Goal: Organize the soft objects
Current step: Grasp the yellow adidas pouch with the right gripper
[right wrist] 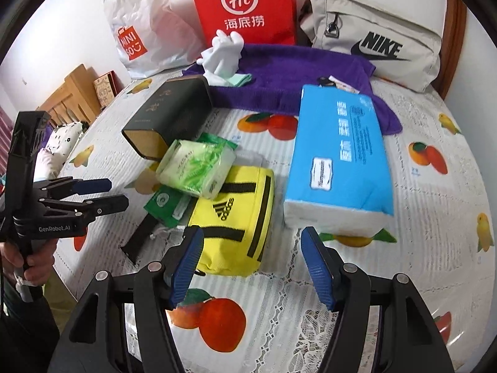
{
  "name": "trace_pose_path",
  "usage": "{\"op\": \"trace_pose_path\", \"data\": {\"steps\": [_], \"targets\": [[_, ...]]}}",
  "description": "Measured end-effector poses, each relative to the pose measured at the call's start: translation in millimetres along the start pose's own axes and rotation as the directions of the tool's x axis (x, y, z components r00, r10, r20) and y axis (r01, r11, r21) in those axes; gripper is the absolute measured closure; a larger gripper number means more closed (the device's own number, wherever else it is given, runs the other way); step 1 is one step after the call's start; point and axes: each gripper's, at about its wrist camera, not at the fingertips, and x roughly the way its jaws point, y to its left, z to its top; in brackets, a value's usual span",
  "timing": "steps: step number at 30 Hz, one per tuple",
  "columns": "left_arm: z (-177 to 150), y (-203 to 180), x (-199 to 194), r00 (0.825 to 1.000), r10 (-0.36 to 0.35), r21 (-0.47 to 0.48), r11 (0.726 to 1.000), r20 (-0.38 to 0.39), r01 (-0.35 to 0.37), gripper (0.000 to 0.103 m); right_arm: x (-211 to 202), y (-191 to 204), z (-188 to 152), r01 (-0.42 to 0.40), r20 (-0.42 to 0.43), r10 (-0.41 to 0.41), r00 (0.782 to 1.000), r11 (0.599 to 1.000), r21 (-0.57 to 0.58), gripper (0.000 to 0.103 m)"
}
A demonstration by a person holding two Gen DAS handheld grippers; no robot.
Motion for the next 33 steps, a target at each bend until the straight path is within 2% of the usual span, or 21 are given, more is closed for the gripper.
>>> {"op": "trace_pose_path", "data": {"steps": [8,13,15,17,18,23,26,33], "targets": [[-14,7,-2,1.0,0.009,-0.052,0.999,0.005,-0.009,0.038,16,7,-5,-0.032,-0.02,0.032,0.999,0.999,-0.02,0.038],[-15,6,-2,1.0,0.021,-0.051,0.998,0.0,-0.021,0.038,28,20,2,-0.063,-0.023,0.062,0.998,0.998,-0.015,0.025],[-15,6,-2,1.0,0.019,-0.047,0.999,-0.001,-0.019,0.038,37,28,2,-0.017,-0.034,0.016,0.999,0.999,-0.045,0.022],[-14,5,-3,1.0,0.016,-0.043,0.999,0.0,-0.016,0.038,44,31,0,0.012,-0.046,-0.015,0.999,0.998,-0.069,0.024],[-14,6,-2,1.0,0.016,-0.043,0.999,0.0,-0.016,0.038,46,30,-1,0.005,-0.046,-0.008,0.999,0.998,-0.069,0.031],[-11,9,-2,1.0,0.008,-0.053,0.999,0.007,-0.008,0.038,35,26,-3,-0.022,-0.019,0.021,1.0,0.997,-0.078,0.038],[-10,12,-3,1.0,-0.011,-0.065,0.998,0.017,0.012,0.038,24,25,-4,-0.029,-0.011,0.028,1.0,0.995,-0.1,0.038],[-10,16,-4,0.998,-0.038,-0.088,0.995,0.041,0.042,0.038,3,8,-10,-0.118,-0.006,0.118,0.993,0.99,-0.08,0.038]]}}
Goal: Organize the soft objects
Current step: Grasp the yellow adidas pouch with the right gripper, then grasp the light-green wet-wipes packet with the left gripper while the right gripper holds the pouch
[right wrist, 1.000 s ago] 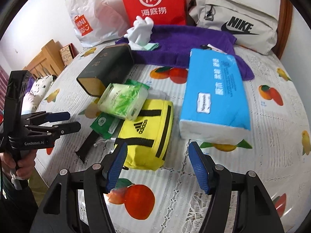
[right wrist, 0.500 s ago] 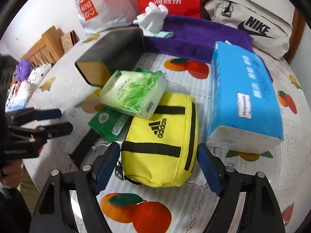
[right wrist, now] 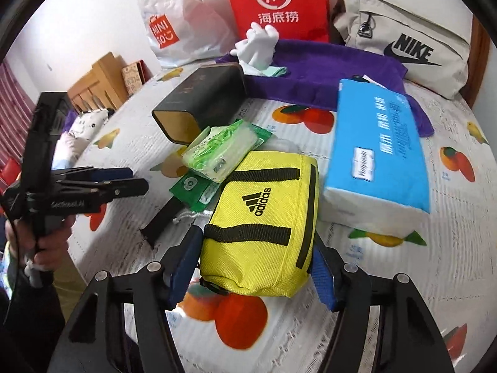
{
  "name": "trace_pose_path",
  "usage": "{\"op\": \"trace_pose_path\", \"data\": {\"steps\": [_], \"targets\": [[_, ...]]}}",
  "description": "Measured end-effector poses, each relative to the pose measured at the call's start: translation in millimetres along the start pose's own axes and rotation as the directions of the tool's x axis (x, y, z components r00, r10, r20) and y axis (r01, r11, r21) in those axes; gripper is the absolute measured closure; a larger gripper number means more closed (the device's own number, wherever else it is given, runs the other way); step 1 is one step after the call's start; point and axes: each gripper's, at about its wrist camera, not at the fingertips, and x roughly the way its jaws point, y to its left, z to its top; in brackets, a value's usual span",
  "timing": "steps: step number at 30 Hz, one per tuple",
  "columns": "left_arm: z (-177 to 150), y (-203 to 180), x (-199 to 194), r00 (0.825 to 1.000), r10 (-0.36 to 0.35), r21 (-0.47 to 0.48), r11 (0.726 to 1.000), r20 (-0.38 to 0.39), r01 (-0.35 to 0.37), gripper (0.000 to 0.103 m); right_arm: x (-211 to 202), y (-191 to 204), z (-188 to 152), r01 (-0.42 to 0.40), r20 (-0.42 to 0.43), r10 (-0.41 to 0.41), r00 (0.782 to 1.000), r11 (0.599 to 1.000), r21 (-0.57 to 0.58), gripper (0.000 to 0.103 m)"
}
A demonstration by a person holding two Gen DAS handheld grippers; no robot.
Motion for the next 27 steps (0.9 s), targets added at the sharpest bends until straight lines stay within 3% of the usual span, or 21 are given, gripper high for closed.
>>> {"op": "trace_pose_path", "data": {"steps": [12,27], "targets": [[17,-55,8,0.999,-0.03,0.069,0.997,0.037,0.027,0.038,-28,-19,-31,-0.131,0.066,0.132,0.989,0.991,-0.013,0.038],[33,-120,48,0.993,0.102,0.194,0.975,0.056,-0.111,0.034,-31,-77,-55,-0.052,0.039,0.049,0.998,0.995,0.089,0.038]]}}
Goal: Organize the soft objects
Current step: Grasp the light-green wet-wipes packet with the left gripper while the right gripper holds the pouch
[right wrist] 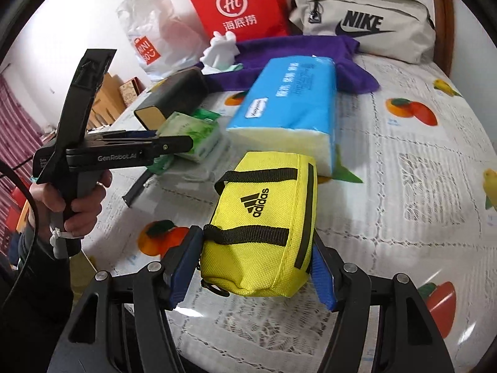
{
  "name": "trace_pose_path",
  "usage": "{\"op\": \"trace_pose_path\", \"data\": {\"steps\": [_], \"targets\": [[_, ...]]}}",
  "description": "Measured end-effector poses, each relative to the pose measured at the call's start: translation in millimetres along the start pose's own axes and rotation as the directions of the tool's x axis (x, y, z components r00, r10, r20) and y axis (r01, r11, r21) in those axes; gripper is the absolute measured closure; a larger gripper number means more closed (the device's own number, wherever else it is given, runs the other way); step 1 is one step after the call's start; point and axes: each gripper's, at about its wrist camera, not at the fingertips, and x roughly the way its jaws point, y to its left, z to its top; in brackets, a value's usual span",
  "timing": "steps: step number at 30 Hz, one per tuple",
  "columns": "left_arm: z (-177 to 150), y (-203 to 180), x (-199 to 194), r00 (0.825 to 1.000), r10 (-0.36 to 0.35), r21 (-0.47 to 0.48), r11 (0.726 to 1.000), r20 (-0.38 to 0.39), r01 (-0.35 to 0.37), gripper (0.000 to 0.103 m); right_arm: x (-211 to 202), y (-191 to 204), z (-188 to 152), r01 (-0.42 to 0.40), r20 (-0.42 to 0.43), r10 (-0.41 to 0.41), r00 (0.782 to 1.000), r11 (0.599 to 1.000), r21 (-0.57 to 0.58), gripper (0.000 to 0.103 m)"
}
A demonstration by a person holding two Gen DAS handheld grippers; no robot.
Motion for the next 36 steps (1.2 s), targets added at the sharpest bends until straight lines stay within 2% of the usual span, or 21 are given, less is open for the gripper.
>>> {"op": "trace_pose_path", "data": {"steps": [2,5,6,7,10,16,24,29,36], "targets": [[1,-2,4,1.0,0.026,-0.001,1.0,0.003,-0.026,0.033,1,-1,-1,0.005,-0.006,-0.005,1.0,1.0,0.003,0.038],[1,0,3,0.999,0.013,-0.015,1.0,0.029,-0.013,0.034,3,0,1,0.019,-0.016,-0.019,1.0,1.0,0.002,0.038],[1,1,2,1.0,0.001,-0.021,1.0,0.03,0.0,0.043,4,2,2,0.022,-0.019,-0.022,1.0,1.0,0.0,0.038],[1,3,1,0.999,-0.02,-0.027,0.999,0.028,0.021,0.047,4,2,3,0.022,-0.021,-0.022,1.0,1.0,-0.004,0.038],[-1,8,-7,0.998,-0.057,-0.029,0.998,0.036,0.058,0.051,4,4,4,0.02,-0.023,-0.02,1.0,1.0,-0.015,0.038],[2,14,-18,0.993,-0.112,-0.056,0.992,0.043,0.114,0.052,2,-2,1,-0.002,-0.014,0.002,1.0,1.0,-0.011,0.038],[6,12,-40,0.984,-0.168,-0.103,0.979,0.061,0.173,0.052,-2,-13,-1,-0.09,0.023,0.09,0.996,0.996,0.021,0.038],[9,8,-56,0.991,-0.113,-0.101,0.988,0.075,0.121,0.052,1,-17,-2,-0.134,0.025,0.134,0.991,0.991,0.028,0.038],[14,5,-72,0.989,-0.101,-0.121,0.986,0.105,0.113,0.052,0,-17,6,-0.175,-0.007,0.175,0.985,0.985,0.01,0.039]]}}
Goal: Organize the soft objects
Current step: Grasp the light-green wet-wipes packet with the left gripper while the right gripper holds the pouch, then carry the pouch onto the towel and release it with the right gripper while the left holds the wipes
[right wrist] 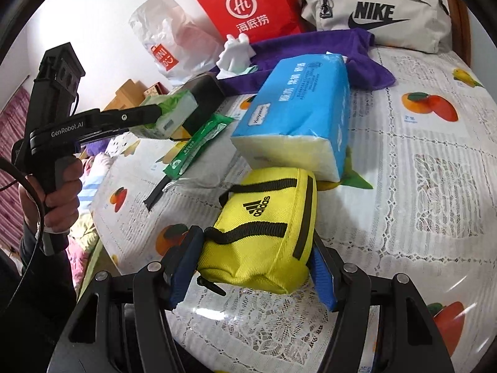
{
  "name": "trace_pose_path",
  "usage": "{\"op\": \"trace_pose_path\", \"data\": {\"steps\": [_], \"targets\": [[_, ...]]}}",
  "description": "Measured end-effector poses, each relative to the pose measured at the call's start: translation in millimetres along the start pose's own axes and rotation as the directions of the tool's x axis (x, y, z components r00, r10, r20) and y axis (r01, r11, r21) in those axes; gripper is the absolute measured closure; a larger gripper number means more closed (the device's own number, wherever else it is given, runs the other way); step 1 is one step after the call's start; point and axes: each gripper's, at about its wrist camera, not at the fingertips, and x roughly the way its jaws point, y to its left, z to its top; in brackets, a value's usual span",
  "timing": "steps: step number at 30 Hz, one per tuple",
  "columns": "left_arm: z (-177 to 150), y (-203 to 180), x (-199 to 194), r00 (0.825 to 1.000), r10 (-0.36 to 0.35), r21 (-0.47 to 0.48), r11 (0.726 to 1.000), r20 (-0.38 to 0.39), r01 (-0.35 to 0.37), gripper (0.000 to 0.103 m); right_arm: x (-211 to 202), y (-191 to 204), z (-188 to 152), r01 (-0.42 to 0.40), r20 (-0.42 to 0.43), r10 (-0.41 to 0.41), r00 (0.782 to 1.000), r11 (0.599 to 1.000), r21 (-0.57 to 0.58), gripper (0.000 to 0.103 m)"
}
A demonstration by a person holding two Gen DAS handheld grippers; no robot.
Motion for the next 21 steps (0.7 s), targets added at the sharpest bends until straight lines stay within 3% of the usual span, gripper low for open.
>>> {"op": "trace_pose_path", "data": {"steps": [1,3,7,10,13,18,21], "targets": [[1,0,-3,1.0,0.006,-0.002,1.0,0.012,-0.006,0.052,-1,2,2,-0.012,-0.002,0.012,1.0,1.0,-0.003,0.039],[1,4,-9,1.0,0.015,-0.014,1.0,0.026,-0.014,0.052,-3,4,4,-0.028,-0.008,0.028,1.0,1.0,-0.002,0.053],[-2,18,-20,0.998,0.042,-0.033,0.999,0.036,-0.041,0.052,-2,12,5,-0.007,-0.009,0.007,1.0,1.0,-0.014,0.054],[-7,31,-27,0.997,0.073,-0.042,0.997,0.037,-0.071,0.052,11,12,1,0.06,-0.048,-0.061,0.997,0.998,-0.018,0.054],[-12,43,-34,0.995,0.095,-0.048,0.994,0.039,-0.093,0.052,16,12,-3,0.047,-0.068,-0.047,0.997,0.999,0.0,0.054],[-24,67,-41,0.993,0.112,-0.085,0.99,0.029,-0.109,0.052,17,23,-4,0.004,-0.061,-0.002,0.998,1.0,0.018,0.024],[-28,73,-43,0.994,0.108,-0.095,0.99,0.027,-0.105,0.052,29,35,-3,0.04,-0.084,-0.04,0.996,0.999,-0.002,0.023]]}}
